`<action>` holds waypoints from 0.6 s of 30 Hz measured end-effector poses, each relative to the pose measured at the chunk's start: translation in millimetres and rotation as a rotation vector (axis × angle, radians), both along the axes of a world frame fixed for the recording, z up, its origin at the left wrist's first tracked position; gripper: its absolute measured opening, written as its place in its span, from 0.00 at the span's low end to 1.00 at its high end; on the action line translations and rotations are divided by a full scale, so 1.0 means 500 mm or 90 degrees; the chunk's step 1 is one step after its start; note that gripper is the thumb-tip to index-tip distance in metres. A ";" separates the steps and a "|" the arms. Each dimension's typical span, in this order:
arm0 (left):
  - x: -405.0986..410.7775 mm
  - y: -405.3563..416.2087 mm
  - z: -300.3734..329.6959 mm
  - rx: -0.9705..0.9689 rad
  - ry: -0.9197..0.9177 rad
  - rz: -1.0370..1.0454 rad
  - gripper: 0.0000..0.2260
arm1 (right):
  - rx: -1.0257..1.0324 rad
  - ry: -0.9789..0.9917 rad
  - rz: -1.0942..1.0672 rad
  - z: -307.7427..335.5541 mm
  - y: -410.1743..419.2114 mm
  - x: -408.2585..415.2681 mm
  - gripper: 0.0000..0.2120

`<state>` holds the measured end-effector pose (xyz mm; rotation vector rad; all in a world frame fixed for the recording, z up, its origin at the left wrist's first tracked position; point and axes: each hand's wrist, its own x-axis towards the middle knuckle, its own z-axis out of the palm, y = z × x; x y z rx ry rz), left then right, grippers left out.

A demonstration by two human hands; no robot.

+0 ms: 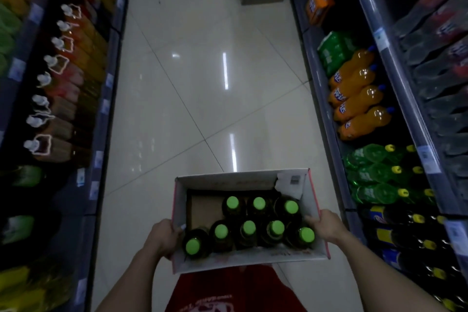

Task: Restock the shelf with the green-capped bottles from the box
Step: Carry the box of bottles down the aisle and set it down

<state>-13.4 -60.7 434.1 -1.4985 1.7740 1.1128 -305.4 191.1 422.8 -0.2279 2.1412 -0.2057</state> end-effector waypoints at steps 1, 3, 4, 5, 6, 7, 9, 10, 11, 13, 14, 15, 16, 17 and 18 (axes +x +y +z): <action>-0.009 -0.025 0.011 0.000 -0.002 -0.004 0.19 | -0.002 -0.002 -0.004 0.010 -0.023 -0.006 0.18; -0.027 -0.079 0.030 -0.012 -0.010 -0.020 0.19 | -0.007 -0.005 -0.025 0.029 -0.067 -0.016 0.17; -0.036 -0.105 0.040 -0.015 -0.014 -0.019 0.19 | -0.011 -0.006 -0.035 0.038 -0.089 -0.020 0.17; -0.047 -0.132 0.049 -0.017 -0.014 -0.020 0.19 | -0.017 -0.005 -0.046 0.047 -0.112 -0.024 0.17; -0.057 -0.161 0.056 -0.020 -0.012 -0.028 0.19 | -0.023 -0.007 -0.057 0.054 -0.133 -0.028 0.17; -0.067 -0.187 0.062 -0.026 -0.010 -0.039 0.19 | -0.028 -0.008 -0.066 0.060 -0.153 -0.033 0.18; -0.092 -0.242 0.077 -0.036 -0.006 -0.048 0.18 | -0.035 -0.006 -0.080 0.072 -0.196 -0.046 0.17; -0.105 -0.267 0.084 -0.036 -0.004 -0.050 0.17 | -0.037 -0.006 -0.084 0.078 -0.217 -0.055 0.17; -0.119 -0.292 0.091 -0.038 -0.003 -0.055 0.17 | -0.040 -0.006 -0.087 0.082 -0.239 -0.067 0.17; -0.151 -0.340 0.103 -0.041 -0.004 -0.068 0.17 | -0.045 -0.009 -0.091 0.089 -0.282 -0.094 0.15; -0.169 -0.364 0.106 -0.044 -0.004 -0.078 0.18 | -0.044 -0.009 -0.091 0.092 -0.303 -0.110 0.14; -0.188 -0.386 0.108 -0.047 -0.004 -0.087 0.19 | -0.040 -0.008 -0.090 0.093 -0.324 -0.127 0.13; -0.207 -0.407 0.109 -0.048 -0.005 -0.090 0.19 | -0.035 -0.007 -0.091 0.092 -0.345 -0.146 0.14; -0.227 -0.428 0.111 -0.047 -0.004 -0.089 0.19 | -0.033 -0.006 -0.089 0.091 -0.367 -0.166 0.15; -0.247 -0.448 0.113 -0.046 -0.001 -0.084 0.19 | -0.032 -0.006 -0.085 0.091 -0.391 -0.188 0.16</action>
